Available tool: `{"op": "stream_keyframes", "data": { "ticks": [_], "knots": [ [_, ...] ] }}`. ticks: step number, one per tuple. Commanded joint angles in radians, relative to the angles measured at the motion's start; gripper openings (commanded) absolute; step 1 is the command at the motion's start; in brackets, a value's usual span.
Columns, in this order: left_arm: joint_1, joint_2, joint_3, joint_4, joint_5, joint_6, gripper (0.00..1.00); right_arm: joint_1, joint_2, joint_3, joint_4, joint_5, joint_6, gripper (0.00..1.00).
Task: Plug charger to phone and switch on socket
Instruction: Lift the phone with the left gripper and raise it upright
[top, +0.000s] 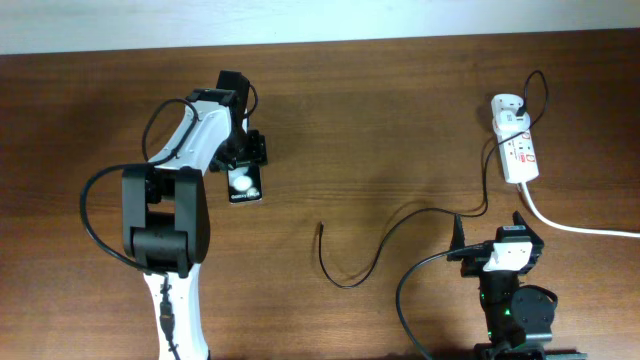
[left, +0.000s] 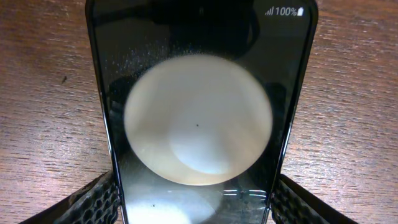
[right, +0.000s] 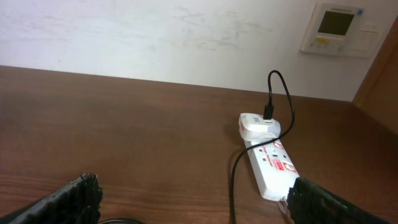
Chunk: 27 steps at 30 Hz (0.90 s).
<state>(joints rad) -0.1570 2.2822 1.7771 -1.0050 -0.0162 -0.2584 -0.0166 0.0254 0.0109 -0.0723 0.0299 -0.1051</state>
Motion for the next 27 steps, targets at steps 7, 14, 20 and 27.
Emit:
{"op": "stream_keyframes", "data": {
  "ticks": [7, 14, 20, 27],
  "knots": [
    [-0.004, 0.012, 0.010, -0.011, -0.010, -0.006, 0.00, 0.009, -0.004, -0.005, -0.007, 0.016, 0.001, 0.99],
    [-0.004, 0.012, 0.198, -0.142, -0.010, -0.006, 0.00, 0.009, -0.004, -0.005, -0.006, 0.016, 0.001, 0.99],
    [0.002, 0.012, 0.295, -0.220, 0.348, 0.017, 0.00, 0.009, -0.004, -0.005, -0.006, 0.016, 0.001, 0.99],
    [0.023, 0.012, 0.295, -0.060, 1.315, 0.031, 0.00, 0.009, -0.004, -0.005, -0.006, 0.016, 0.001, 0.99]
  ]
}}
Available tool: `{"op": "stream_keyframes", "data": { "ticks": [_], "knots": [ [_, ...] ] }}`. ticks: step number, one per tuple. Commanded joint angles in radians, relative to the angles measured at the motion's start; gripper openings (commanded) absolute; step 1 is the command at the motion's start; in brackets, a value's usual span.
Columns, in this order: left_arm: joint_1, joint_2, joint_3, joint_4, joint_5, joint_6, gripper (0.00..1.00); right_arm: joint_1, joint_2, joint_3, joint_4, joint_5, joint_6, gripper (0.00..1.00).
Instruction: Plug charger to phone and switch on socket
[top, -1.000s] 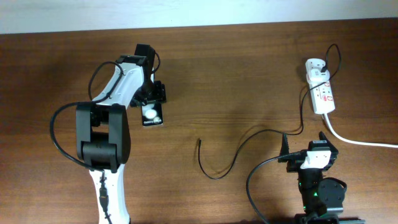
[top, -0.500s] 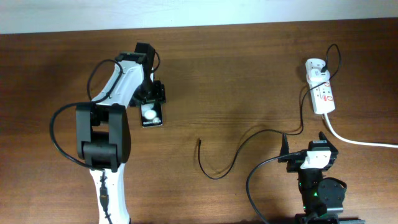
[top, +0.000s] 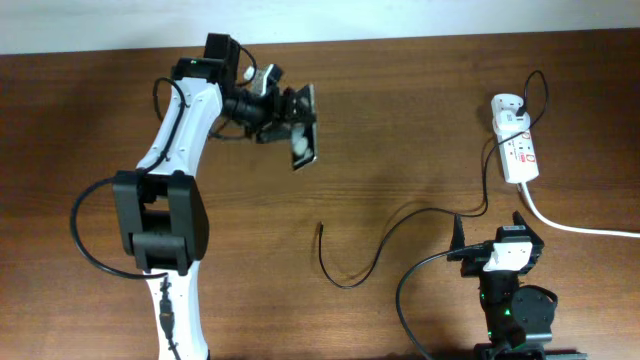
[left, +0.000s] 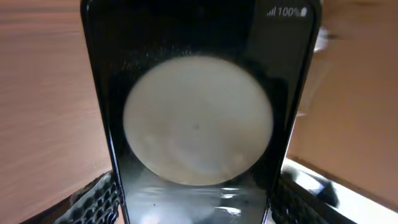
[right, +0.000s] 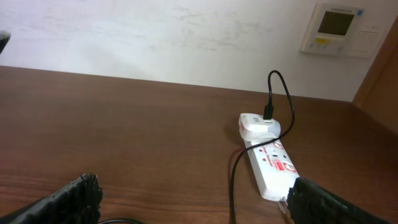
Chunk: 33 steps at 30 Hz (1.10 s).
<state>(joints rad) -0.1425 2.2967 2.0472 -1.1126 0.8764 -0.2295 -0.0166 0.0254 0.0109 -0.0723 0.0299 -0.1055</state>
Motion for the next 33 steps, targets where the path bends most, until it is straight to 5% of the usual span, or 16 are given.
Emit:
{"op": "stream_keyframes", "data": {
  "ticks": [1, 3, 8, 13, 20, 33],
  "knots": [
    [0.008, -0.002, 0.025, 0.091, 0.508, -0.080, 0.00, 0.009, -0.004, -0.005, -0.006, 0.016, 0.002, 0.99],
    [0.008, -0.002, 0.025, 0.134, 0.519, -0.317, 0.00, 0.009, -0.004, -0.005, -0.006, 0.016, 0.002, 0.99],
    [0.030, -0.002, 0.025, 0.135, 0.569, -0.695, 0.00, 0.009, -0.004, -0.005, -0.006, 0.016, 0.002, 0.99],
    [0.059, -0.002, 0.025, 0.135, 0.629, -0.890, 0.00, 0.009, -0.004, -0.005, -0.006, 0.016, 0.002, 0.99],
    [0.059, -0.002, 0.025, 0.135, 0.691, -1.012, 0.00, 0.009, -0.004, -0.005, -0.006, 0.016, 0.002, 0.99],
    [0.060, -0.002, 0.025, 0.135, 0.643, -0.985, 0.00, 0.009, -0.004, -0.005, -0.006, 0.016, 0.002, 0.99]
  ]
}}
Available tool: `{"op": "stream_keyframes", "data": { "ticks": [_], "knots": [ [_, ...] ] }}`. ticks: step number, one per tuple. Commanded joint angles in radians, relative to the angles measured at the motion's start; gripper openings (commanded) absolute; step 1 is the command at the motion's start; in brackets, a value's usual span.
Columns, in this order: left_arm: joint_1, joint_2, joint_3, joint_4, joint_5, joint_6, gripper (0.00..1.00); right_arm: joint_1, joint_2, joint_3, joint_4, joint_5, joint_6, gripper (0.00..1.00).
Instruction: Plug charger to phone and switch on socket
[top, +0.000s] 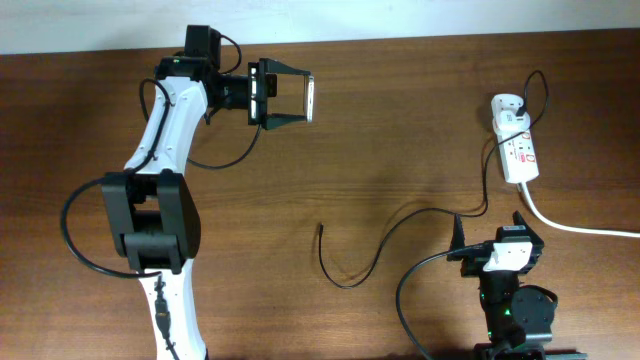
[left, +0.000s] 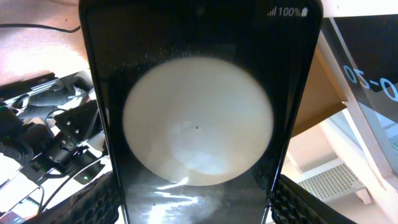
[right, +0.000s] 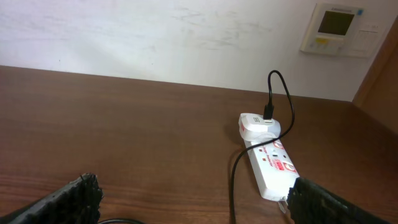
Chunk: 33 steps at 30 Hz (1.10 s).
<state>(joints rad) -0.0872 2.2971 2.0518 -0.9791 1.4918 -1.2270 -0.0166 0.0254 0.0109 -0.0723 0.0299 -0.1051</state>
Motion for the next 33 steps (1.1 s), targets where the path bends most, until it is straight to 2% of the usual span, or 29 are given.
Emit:
{"op": "stream_keyframes", "data": {
  "ticks": [1, 16, 20, 24, 25, 29, 33],
  "knots": [
    [0.004, -0.003, 0.021, 0.002, 0.027, 0.013, 0.00, 0.009, -0.004, -0.005, -0.006, 0.016, 0.001, 0.99],
    [0.000, -0.003, 0.021, 0.002, -0.008, 0.048, 0.00, 0.009, -0.004, -0.005, -0.006, 0.016, 0.001, 0.99],
    [0.000, -0.003, 0.021, 0.002, -0.106, 0.180, 0.00, 0.009, -0.004, -0.005, -0.007, 0.016, 0.001, 0.99],
    [0.000, -0.003, 0.021, 0.002, -0.158, 0.459, 0.00, 0.009, -0.004, -0.005, -0.006, 0.016, 0.001, 0.99],
    [0.000, -0.003, 0.021, 0.002, -0.209, 0.495, 0.00, 0.009, -0.004, -0.005, -0.006, 0.016, 0.001, 0.99],
    [-0.003, -0.003, 0.021, 0.032, -0.298, 0.579, 0.00, 0.009, -0.004, -0.005, -0.006, 0.016, 0.001, 0.99],
    [-0.002, -0.003, 0.020, 0.132, -0.315, 0.581, 0.00, 0.009, -0.004, -0.005, -0.006, 0.016, 0.001, 0.99]
  ]
}}
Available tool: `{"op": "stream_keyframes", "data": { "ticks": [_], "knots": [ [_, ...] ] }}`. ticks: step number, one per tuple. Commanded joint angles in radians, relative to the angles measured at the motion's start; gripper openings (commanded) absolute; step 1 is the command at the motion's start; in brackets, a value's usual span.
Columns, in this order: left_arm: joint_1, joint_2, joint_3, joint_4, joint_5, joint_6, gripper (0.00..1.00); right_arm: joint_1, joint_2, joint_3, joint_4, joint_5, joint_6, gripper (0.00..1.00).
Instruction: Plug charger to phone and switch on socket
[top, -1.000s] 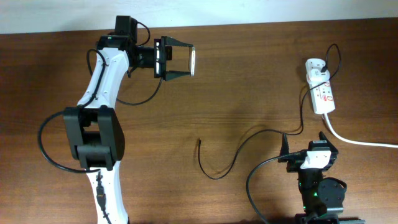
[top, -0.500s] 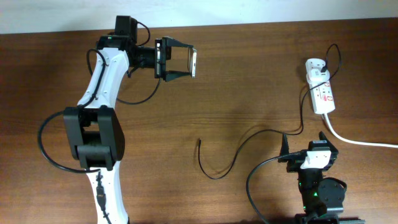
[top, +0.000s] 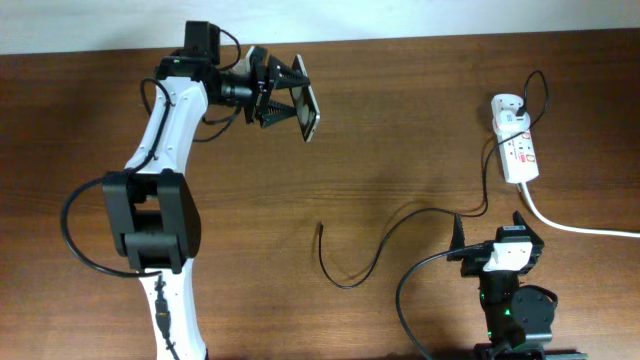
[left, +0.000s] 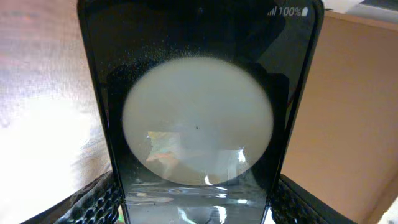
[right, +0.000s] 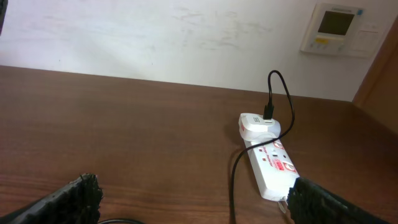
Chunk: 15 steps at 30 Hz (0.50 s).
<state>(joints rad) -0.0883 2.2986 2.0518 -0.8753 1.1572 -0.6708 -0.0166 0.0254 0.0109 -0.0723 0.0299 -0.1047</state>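
Note:
The black phone (top: 308, 112), its lit screen showing a pale disc, is held in the air over the table's back left, tilted. My left gripper (top: 298, 104) is shut on it. In the left wrist view the phone (left: 198, 124) fills the frame, and the fingers (left: 99, 200) press on both of its lower edges. The black charger cable (top: 352, 278) lies loose mid-table, its free plug (top: 320, 227) pointing up-left. It runs to the white adapter (top: 507, 104) in the power strip (top: 521, 155). My right gripper (top: 498, 248) rests open at the front right.
The white power strip (right: 272, 167) with the adapter (right: 258, 126) lies ahead-right of the right gripper (right: 199, 211), near the back wall. Its white mains lead (top: 580, 226) runs off the right edge. A wall thermostat (right: 339, 28) shows behind.
The left wrist has turned. The phone was edge-on and level near the back edge; it now hangs tilted, slightly lower and showing part of its face. The right arm is unchanged.
The phone first lay flat on the table's left with my left gripper around it. Then it was off the table and further right, then higher near the back edge and edge-on, and now tilted. The cable and the right arm stayed put throughout.

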Motion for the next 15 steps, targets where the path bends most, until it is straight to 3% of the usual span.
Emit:
{"op": "stream_keyframes", "data": {
  "ticks": [1, 5, 8, 12, 15],
  "knots": [
    [-0.001, -0.004, 0.021, 0.047, 0.021, 0.024, 0.00, 0.009, -0.004, -0.005, -0.006, 0.016, 0.001, 0.99],
    [0.000, -0.004, 0.020, 0.083, 0.093, 0.024, 0.00, 0.010, -0.004, -0.005, 0.010, 0.001, 0.027, 0.99],
    [0.000, -0.004, 0.020, 0.116, 0.149, 0.009, 0.00, 0.010, -0.004, 0.011, 0.111, -0.108, 0.276, 0.99],
    [0.000, -0.004, 0.021, 0.116, 0.164, 0.009, 0.00, 0.010, 0.033, 0.158, -0.024, -0.203, 0.348, 0.99],
    [0.000, -0.004, 0.020, 0.116, 0.164, 0.009, 0.00, 0.010, 0.223, 0.354, -0.143, -0.212, 0.346, 0.99]
  ]
}}
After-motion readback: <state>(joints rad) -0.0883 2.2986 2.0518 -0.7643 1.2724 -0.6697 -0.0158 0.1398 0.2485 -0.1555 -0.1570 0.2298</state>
